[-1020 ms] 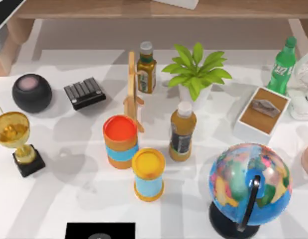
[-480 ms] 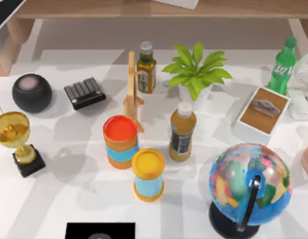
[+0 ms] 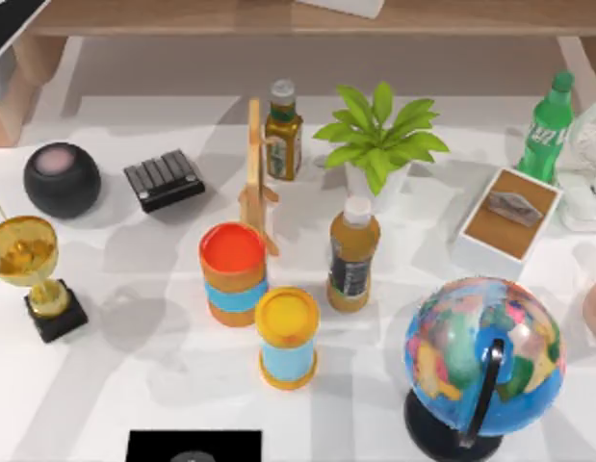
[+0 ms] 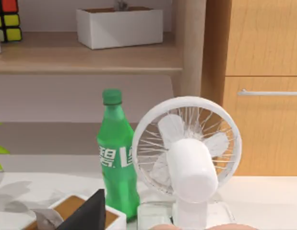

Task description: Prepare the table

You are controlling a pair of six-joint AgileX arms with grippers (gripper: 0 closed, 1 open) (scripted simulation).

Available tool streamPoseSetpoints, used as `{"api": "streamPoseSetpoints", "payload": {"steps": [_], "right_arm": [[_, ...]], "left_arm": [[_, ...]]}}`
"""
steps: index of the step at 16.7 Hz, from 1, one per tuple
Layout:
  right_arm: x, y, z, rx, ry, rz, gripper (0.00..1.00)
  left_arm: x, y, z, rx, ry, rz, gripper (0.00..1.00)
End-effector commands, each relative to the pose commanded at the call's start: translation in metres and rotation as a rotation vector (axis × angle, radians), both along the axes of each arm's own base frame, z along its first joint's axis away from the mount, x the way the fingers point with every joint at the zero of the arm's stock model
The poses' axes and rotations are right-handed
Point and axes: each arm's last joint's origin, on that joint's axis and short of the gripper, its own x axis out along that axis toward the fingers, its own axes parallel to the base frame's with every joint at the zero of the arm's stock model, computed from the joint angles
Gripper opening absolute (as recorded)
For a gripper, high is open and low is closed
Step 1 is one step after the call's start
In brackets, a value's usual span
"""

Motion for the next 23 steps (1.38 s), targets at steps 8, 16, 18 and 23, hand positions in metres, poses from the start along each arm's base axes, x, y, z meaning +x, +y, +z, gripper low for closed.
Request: {"api": "streamPoseSetpoints", "payload": {"steps": [8,16,18,23], "right_arm": [[0.0,0.0,0.0,0.0,0.0,0.0,1.0],[0.0,0.0,0.0,0.0,0.0,0.0,1.0],[0.0,0.0,0.0,0.0,0.0,0.0,1.0],[0.0,0.0,0.0,0.0,0.0,0.0,1.0]], "left_arm": [[-0.006,-0.002,0.003,-0.001,-0.003,-0.004,0.0],[-0.041,0.0,0.015,0.001,-0.001,-0.003,0.0],[-0.039,0.001,0.015,0.002,-0.001,0.001,0.0],[-0.039,0.042,0.042,0.011,-0.085,0.06,0.0]]}}
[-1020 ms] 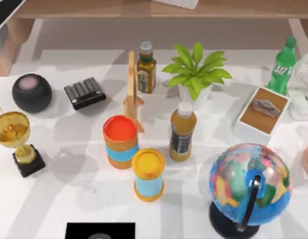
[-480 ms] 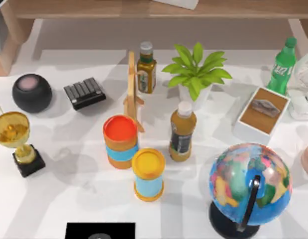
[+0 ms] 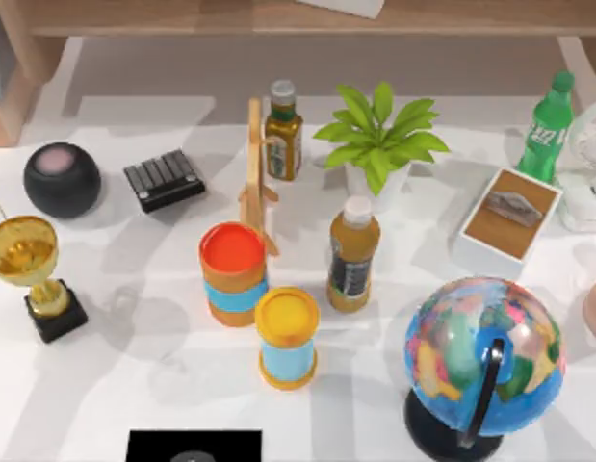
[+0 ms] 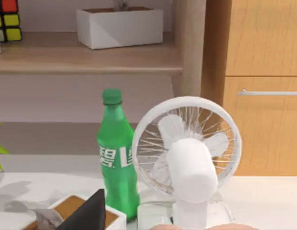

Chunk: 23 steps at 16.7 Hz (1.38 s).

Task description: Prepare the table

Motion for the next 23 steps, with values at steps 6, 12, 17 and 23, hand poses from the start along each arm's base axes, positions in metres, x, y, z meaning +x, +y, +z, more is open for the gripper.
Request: {"api": "streamPoseSetpoints", "payload": {"steps": [6,12,17,23], "right_arm": [[0.0,0.0,0.0,0.0,0.0,0.0,1.0],[0.0,0.0,0.0,0.0,0.0,0.0,1.0],[0.0,0.0,0.0,0.0,0.0,0.0,1.0],[0.0,0.0,0.0,0.0,0.0,0.0,1.0]], "left_arm": [[0.017,0.15,0.011,0.244,-0.06,0.305,0.0],[0.019,0.332,-0.083,0.68,0.27,0.572,0.0],[-0.033,0.44,-0.197,0.975,0.63,0.522,0.0],[-0.073,0.446,-0.289,1.275,0.685,0.181,0.0]]}}
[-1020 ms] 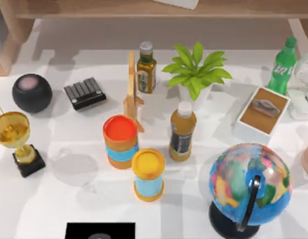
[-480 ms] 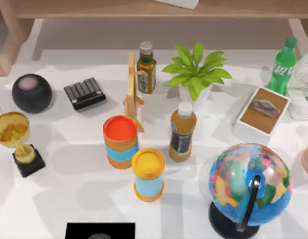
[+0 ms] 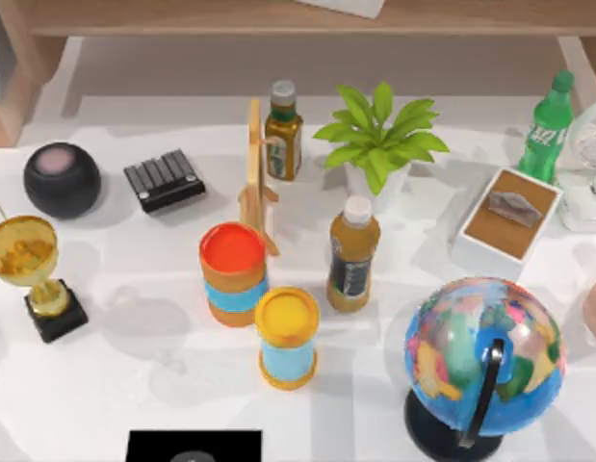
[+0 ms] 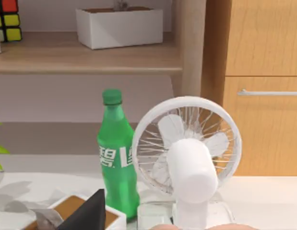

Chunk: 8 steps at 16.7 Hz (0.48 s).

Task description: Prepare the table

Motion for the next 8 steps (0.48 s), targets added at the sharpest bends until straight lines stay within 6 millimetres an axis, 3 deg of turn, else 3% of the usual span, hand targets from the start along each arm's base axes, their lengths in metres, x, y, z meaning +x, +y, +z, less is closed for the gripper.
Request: {"api": "streamPoseSetpoints", "payload": {"steps": [5,8], "right_arm": [[0.0,0.0,0.0,0.0,0.0,0.0,1.0],[0.0,0.0,0.0,0.0,0.0,0.0,1.0]], "left_arm": [[0.018,-0.05,-0.018,0.14,-0.017,-0.388,0.0],[0.03,-0.071,-0.029,0.166,-0.023,-0.523,0.0]]}}
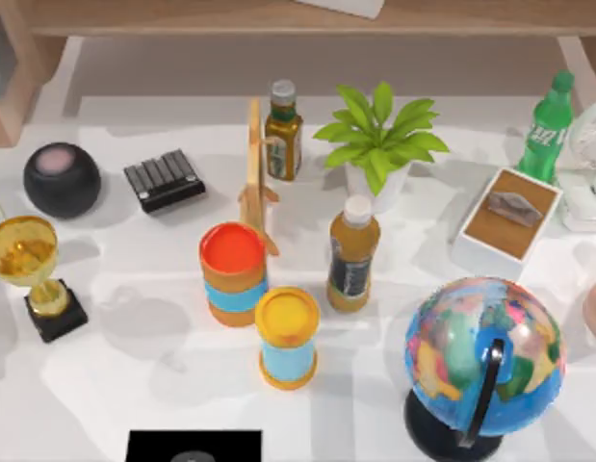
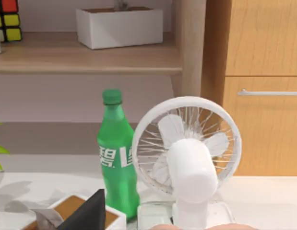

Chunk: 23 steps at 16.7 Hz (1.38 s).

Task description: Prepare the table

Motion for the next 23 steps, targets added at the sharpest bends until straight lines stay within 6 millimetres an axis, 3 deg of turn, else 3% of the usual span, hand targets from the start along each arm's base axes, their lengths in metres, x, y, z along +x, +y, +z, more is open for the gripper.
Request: {"api": "streamPoseSetpoints", "payload": {"steps": [7,12,16,23], "right_arm": [[0.0,0.0,0.0,0.0,0.0,0.0,1.0],[0.0,0.0,0.0,0.0,0.0,0.0,1.0],[0.0,0.0,0.0,0.0,0.0,0.0,1.0],[0.0,0.0,0.0,0.0,0.0,0.0,1.0]], "left_arm": [[0.002,-0.002,-0.002,0.002,0.001,-0.013,0.0],[0.028,-0.002,-0.006,0.003,-0.001,-0.013,0.0],[0.031,-0.004,-0.008,0.0,0.004,-0.017,0.0],[0.031,-0.004,-0.008,0.0,0.004,-0.017,0.53]]}}
